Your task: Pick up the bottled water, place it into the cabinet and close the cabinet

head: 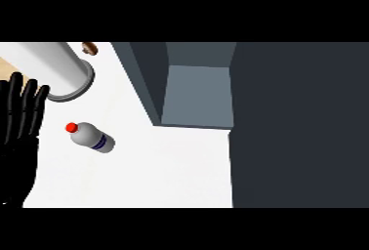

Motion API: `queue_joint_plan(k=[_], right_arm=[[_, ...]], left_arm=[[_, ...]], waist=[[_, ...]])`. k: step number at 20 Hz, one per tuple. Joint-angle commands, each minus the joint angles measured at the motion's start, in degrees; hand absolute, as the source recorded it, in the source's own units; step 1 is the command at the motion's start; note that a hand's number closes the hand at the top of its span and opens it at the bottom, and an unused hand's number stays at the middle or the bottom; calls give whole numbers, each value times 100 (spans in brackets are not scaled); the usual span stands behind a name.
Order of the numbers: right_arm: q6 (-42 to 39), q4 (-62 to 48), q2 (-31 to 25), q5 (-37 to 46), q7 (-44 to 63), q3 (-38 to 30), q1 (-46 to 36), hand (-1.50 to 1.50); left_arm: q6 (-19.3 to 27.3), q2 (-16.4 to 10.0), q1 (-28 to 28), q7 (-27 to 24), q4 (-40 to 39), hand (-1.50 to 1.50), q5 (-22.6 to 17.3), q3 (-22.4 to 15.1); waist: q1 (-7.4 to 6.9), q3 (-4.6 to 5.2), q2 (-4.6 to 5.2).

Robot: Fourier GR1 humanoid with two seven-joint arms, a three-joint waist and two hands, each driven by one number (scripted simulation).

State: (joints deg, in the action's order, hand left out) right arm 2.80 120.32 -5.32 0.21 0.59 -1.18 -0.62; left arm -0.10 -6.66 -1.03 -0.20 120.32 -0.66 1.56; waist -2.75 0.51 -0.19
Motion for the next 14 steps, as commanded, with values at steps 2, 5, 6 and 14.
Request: queue_joint_plan(k=[2,5,6,14], right_arm=[[-186,186,36,139,-144,324,261,-150],[-261,626,36,142,68,524,703,-150],[-440,824,-128,-60,113,409,806,-150],[-1034,1759,-215,-890,978,1097,1540,-150]], left_arm=[[547,116,142,-87,-94,-150,392,478],[1209,109,267,534,396,-150,944,881],[1570,266,276,522,375,-150,1380,866],[3205,661,195,2039,1308,-150,854,-286]], waist=[[266,-51,13],[274,-55,-9],[319,-59,-14],[312,-57,-3]])
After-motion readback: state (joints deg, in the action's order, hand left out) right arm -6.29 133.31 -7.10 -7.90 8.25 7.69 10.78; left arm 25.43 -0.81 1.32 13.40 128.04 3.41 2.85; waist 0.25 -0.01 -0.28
